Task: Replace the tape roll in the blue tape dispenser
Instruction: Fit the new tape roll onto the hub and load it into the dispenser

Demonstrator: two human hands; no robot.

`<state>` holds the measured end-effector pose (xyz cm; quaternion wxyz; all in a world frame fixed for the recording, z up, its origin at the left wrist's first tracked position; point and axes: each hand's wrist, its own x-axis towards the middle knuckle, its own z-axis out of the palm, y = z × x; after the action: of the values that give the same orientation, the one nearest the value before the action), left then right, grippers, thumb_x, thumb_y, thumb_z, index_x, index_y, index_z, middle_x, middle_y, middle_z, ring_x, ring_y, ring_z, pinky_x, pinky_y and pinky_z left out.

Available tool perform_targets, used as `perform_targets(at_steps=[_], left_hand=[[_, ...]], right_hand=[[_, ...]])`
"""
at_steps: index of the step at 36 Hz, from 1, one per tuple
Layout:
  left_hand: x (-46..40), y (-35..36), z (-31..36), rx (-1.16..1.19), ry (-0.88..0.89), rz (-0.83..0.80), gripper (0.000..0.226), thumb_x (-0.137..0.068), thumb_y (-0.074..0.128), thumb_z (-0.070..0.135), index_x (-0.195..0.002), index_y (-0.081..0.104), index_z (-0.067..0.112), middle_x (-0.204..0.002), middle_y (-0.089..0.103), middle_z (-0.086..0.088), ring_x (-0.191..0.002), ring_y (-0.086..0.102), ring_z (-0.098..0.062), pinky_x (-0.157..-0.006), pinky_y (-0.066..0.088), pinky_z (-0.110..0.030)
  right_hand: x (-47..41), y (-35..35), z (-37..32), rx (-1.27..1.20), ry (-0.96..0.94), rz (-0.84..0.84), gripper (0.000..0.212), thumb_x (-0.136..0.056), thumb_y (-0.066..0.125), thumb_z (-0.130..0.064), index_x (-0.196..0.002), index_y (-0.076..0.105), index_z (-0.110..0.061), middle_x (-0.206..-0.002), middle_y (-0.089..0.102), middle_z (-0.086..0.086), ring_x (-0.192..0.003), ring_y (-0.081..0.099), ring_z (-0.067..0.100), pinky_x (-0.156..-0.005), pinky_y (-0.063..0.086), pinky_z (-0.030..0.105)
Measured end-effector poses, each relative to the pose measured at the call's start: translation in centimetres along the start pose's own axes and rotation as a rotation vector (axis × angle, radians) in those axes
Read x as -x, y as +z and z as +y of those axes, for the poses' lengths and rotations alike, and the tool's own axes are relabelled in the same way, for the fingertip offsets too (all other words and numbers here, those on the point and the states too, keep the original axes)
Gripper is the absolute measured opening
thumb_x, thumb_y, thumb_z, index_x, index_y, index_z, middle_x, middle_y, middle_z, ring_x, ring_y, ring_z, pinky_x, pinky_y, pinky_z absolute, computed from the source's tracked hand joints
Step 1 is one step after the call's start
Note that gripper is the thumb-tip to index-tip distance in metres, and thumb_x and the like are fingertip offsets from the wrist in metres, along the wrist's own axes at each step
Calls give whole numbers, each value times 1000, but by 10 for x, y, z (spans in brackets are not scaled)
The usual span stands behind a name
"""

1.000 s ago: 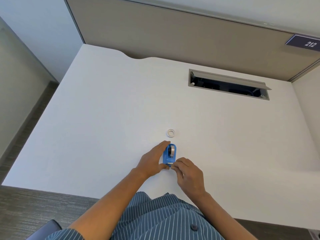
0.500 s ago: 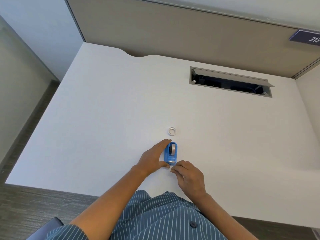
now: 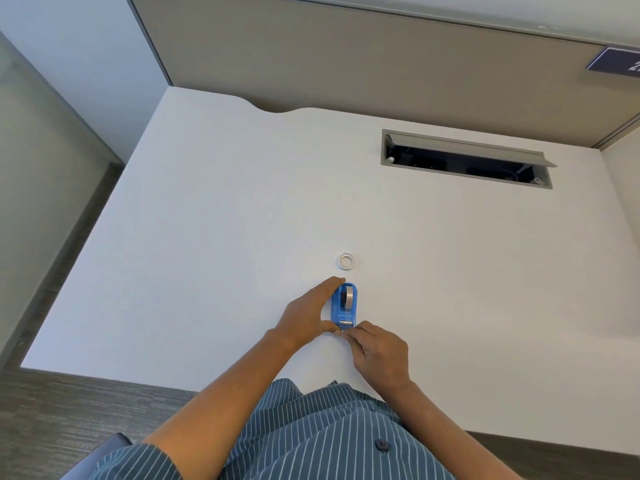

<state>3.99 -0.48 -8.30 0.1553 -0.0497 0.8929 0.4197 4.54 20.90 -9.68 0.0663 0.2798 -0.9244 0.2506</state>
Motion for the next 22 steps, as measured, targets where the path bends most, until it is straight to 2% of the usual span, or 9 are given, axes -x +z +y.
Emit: perform_targets(at_steps=[4, 7, 12, 17, 20, 22], left_hand=[[0, -1, 1, 16, -7, -9, 102, -77, 92, 34, -159, 32, 37, -162, 45, 12, -144, 48, -12, -113, 36, -25], [0, -2, 1, 19, -8, -9, 103, -76, 93, 35, -159, 32, 37, -163, 44, 12, -145, 47, -11, -111, 34, -23], [-1, -2, 0, 25, -17, -16, 106, -73, 94, 34, -159, 32, 38, -163, 43, 15, -146, 46, -10, -111, 34, -23], [-1, -3, 0, 16, -12, -16, 107, -72, 95, 37, -159, 32, 40, -163, 43, 17, -145, 46, -9, -110, 35, -23], [-1, -3, 1, 10, -6, -12, 106, -73, 94, 37, -159, 32, 39, -162, 44, 16, -144, 47, -9, -110, 36, -24], [0, -3, 2, 5, -2, -9, 103, -76, 93, 37, -159, 32, 37, -163, 44, 15, -145, 47, -10, -112, 38, -26]], right_hand=[[3, 2, 2, 2, 29, -9, 23, -96, 63, -32, -95, 85, -26, -76, 73, -11, -56, 66, 13, -48, 34, 17], [4, 3, 3, -16, 67, 3, 24, -96, 63, -33, -95, 85, -25, -78, 74, -12, -58, 67, 12, -44, 41, 21], [5, 3, -1, -51, 119, -47, 13, -94, 71, -25, -99, 82, -25, -87, 73, -14, -67, 66, 7, -48, 48, 22], [5, -2, -6, -101, 186, -89, 22, -94, 61, -29, -102, 81, -26, -90, 73, -14, -67, 64, 5, -52, 50, 20], [3, -3, -7, -105, 216, -114, 20, -95, 63, -34, -100, 81, -27, -90, 73, -16, -69, 62, 3, -56, 38, 8], [1, -3, -8, -111, 240, -120, 18, -96, 65, -39, -97, 81, -30, -90, 74, -17, -69, 59, -1, -56, 33, 5]])
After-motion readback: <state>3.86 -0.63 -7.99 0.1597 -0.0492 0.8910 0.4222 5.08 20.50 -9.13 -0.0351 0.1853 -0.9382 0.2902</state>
